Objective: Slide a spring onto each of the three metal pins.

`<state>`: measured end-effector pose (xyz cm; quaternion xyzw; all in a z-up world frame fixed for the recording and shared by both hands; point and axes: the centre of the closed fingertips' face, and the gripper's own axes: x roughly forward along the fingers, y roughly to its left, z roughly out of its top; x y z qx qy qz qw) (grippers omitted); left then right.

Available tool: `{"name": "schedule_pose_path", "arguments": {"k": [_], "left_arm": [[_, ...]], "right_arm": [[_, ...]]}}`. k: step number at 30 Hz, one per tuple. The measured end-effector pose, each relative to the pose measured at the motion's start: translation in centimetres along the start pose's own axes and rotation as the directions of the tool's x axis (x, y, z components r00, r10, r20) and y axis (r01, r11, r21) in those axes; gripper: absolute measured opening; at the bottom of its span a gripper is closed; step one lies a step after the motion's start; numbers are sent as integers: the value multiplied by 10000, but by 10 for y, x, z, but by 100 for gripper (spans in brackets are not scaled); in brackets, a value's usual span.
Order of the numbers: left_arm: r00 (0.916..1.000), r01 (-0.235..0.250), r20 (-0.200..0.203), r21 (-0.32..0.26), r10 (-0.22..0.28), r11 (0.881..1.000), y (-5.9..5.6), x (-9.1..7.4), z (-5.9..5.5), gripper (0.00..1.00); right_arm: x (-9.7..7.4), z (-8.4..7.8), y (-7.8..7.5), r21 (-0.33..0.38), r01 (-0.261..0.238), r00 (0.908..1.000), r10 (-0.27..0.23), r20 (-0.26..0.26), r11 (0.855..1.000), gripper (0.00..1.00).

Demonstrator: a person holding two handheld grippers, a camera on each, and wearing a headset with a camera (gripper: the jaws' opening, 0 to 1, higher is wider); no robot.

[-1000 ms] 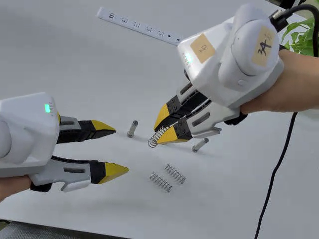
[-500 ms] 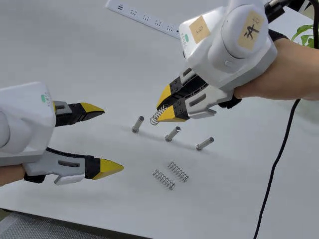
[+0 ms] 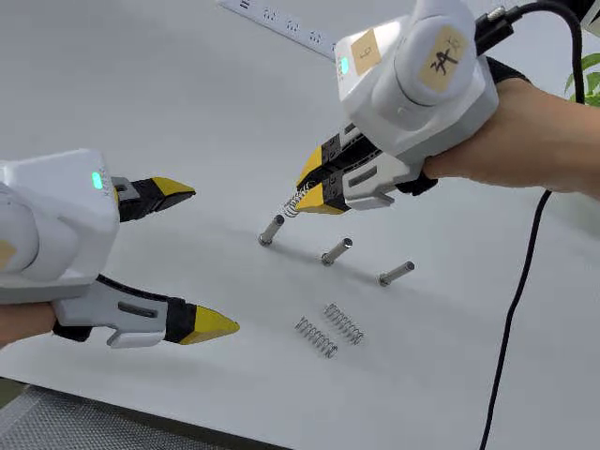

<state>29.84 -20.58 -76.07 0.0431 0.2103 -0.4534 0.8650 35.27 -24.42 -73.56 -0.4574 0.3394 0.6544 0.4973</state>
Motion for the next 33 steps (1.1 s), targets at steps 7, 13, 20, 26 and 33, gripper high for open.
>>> {"name": "schedule_pose_path", "arguments": {"k": [7, 13, 20, 26, 33], "left_arm": [[10000, 33, 72, -97, -32, 9999, -1, 2, 0, 88], [9999, 101, 63, -128, -101, 9999, -2, 3, -2, 87], [9998, 132, 137, -156, -129, 9998, -2, 3, -2, 87], [9997, 175, 161, -170, -173, 9997, -4, 4, -2, 87], [9996, 196, 200, -218, -192, 9996, -5, 4, -2, 86]], "right_arm": [[9, -4, -1, 7, -52, 9999, 52, -155, 10000, 6], [17, -5, -2, 1, -144, 9996, 144, -230, 9999, 6], [21, -7, -3, -13, -189, 9994, 189, -300, 9998, 6], [21, -6, -1, -32, -260, 9992, 259, -306, 9997, 6], [24, -7, -2, -109, -316, 9989, 312, -358, 9994, 6]]}}
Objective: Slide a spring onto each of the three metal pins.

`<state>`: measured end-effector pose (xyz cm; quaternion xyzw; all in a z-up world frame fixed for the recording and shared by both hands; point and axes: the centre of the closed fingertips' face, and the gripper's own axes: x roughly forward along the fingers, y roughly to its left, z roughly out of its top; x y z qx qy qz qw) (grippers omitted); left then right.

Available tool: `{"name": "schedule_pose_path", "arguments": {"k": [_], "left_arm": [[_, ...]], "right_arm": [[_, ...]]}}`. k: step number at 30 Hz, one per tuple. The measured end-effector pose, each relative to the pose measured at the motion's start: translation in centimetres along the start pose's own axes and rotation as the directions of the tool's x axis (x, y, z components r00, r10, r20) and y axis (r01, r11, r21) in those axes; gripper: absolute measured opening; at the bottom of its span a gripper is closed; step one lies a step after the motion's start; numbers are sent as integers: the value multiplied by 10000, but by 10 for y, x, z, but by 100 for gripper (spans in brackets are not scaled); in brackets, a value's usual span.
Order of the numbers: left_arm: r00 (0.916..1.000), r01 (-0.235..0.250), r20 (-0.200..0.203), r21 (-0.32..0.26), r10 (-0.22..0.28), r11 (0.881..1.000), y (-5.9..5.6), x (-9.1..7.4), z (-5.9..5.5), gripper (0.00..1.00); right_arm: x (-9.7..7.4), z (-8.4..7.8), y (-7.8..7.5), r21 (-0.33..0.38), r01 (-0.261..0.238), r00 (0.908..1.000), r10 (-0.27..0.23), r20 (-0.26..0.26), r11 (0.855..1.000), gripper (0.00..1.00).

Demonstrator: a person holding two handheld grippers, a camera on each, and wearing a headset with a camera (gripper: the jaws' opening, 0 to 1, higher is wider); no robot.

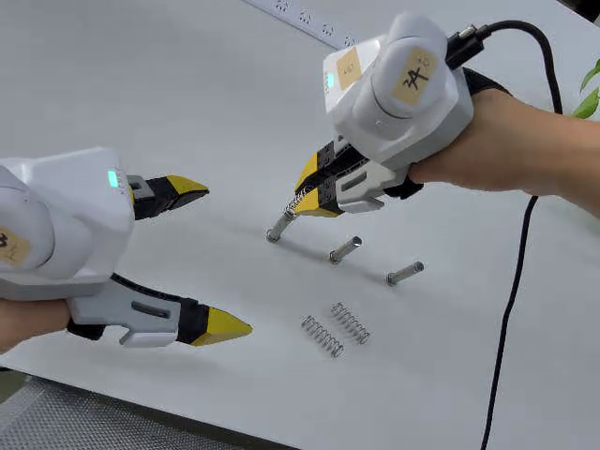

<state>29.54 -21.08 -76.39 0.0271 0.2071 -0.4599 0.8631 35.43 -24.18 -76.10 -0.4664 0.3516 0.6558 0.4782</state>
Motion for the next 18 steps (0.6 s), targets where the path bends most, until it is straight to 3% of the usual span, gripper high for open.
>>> {"name": "schedule_pose_path", "arguments": {"k": [18], "left_arm": [[10000, 40, 24, -83, -40, 10000, -1, 0, 0, 86]], "right_arm": [[5, 0, 0, -103, -133, 9999, 132, -79, 9999, 6]]}}
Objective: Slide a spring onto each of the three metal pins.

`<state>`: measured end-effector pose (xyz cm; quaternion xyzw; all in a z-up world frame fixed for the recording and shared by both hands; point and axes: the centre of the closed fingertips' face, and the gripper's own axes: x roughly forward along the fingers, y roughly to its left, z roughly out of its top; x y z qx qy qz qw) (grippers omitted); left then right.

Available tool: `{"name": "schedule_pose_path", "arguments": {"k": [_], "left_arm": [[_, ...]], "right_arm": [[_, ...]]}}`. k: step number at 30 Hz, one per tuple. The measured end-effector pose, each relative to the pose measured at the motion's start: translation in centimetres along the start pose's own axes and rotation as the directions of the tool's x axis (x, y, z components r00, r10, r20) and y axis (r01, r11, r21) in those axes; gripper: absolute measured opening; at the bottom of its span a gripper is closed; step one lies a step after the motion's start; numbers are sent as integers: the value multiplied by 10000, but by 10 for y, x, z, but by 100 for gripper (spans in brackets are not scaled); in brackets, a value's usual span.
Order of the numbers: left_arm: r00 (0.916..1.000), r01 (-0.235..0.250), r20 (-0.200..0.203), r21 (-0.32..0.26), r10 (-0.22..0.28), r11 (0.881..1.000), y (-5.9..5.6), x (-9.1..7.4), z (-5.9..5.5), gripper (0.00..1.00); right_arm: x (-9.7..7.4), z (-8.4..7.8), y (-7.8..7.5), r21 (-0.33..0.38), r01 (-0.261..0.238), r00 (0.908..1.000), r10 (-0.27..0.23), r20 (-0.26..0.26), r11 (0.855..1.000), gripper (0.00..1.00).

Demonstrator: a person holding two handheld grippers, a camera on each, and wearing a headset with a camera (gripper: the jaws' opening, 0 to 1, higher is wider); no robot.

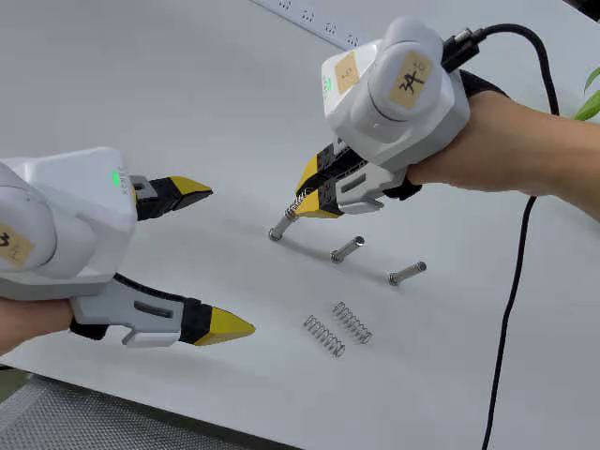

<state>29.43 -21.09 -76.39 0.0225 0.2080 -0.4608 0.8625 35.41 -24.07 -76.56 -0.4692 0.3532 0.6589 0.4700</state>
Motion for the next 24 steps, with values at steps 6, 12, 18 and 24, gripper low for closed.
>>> {"name": "schedule_pose_path", "arguments": {"k": [6, 12, 18, 24], "left_arm": [[10000, 20, -5, -20, -20, 10000, 0, -1, -1, 85], [10000, 39, 0, -56, -39, 10000, -1, -2, -1, 85], [10000, 45, -21, -54, -45, 10000, 0, -3, -2, 85], [10000, 83, -30, -56, -83, 10000, 0, -2, -2, 85]], "right_arm": [[3, 1, 0, 16, -52, 10000, 52, -11, 10000, 6], [6, 2, 1, -15, -64, 10000, 64, -43, 10000, 6], [11, 1, 0, -12, -107, 9999, 107, -60, 9999, 6], [17, -1, -1, -38, -147, 9998, 147, -98, 9999, 6]]}}
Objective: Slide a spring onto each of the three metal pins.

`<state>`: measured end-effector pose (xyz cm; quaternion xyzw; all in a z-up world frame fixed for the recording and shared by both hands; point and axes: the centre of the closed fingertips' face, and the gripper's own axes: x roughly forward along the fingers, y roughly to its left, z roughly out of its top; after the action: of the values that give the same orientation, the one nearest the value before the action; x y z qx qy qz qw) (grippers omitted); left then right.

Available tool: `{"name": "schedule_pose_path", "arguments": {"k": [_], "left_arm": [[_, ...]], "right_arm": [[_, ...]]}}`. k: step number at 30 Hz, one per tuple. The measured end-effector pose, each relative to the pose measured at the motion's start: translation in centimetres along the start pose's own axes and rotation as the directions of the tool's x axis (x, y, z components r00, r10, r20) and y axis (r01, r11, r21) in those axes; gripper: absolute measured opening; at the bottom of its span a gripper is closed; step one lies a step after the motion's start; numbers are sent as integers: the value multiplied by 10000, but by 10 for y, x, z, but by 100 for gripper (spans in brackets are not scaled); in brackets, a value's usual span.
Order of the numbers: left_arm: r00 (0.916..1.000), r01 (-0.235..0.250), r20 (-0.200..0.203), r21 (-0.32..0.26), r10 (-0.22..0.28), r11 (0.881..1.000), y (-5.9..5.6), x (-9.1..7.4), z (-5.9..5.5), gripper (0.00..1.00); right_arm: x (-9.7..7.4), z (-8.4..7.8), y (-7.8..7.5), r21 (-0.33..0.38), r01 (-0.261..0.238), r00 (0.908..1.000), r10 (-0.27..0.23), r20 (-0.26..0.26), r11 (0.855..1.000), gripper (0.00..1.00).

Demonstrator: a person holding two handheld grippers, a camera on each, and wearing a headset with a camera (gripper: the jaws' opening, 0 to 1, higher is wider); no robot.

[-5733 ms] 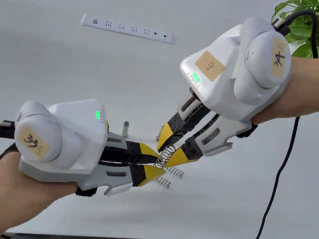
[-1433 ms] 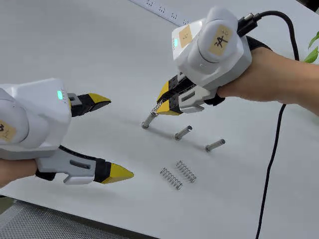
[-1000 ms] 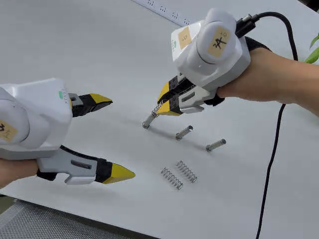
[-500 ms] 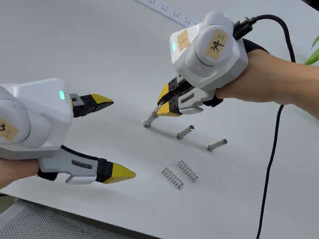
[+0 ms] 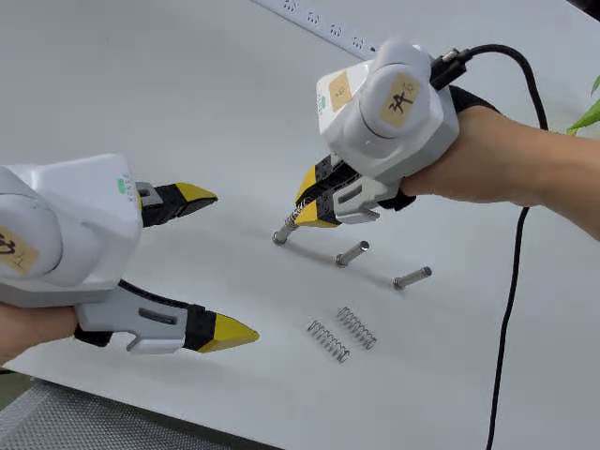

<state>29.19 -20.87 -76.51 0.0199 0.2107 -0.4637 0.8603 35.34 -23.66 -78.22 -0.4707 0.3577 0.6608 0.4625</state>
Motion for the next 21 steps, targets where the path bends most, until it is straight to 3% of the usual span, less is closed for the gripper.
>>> {"name": "schedule_pose_path", "arguments": {"k": [21], "left_arm": [[10000, 32, -50, -66, -33, 10000, 1, 2, -4, 84]], "right_arm": [[18, -5, -2, 4, -189, 9997, 189, -136, 9998, 6]]}}
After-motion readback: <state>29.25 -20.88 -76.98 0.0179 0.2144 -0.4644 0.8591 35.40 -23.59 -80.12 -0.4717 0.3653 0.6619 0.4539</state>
